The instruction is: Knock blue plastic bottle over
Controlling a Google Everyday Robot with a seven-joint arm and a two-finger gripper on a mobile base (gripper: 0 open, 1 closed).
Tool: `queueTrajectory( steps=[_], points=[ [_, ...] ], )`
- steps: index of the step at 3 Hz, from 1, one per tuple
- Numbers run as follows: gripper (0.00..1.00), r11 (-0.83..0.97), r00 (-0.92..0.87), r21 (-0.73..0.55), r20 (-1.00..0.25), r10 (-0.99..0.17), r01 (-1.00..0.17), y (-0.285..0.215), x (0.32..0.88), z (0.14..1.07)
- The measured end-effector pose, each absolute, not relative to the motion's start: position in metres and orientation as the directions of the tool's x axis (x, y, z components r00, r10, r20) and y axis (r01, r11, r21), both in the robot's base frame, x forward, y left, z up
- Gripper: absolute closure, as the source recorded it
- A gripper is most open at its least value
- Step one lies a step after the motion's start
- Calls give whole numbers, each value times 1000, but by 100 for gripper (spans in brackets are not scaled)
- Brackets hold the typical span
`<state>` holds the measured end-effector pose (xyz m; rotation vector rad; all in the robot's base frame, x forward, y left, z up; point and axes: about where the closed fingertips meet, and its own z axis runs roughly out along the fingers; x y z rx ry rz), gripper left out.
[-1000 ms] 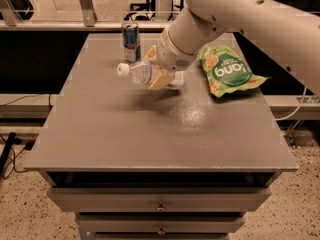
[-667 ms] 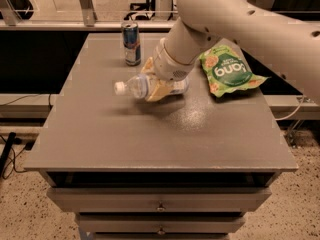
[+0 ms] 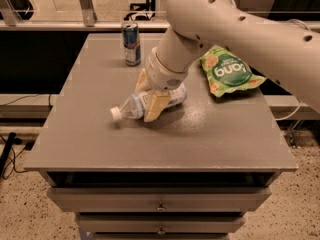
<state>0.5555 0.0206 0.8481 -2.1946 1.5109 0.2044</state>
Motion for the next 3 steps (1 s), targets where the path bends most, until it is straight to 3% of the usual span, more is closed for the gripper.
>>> queueTrajectory(
  steps=[1, 2, 3],
  points=[
    [0, -290, 384, -281, -383, -840, -915, 20, 553, 855],
    [0, -272, 364, -268, -402, -840, -924, 11, 553, 862],
    [0, -150, 255, -238, -509, -823, -960, -41, 565, 879]
  ],
)
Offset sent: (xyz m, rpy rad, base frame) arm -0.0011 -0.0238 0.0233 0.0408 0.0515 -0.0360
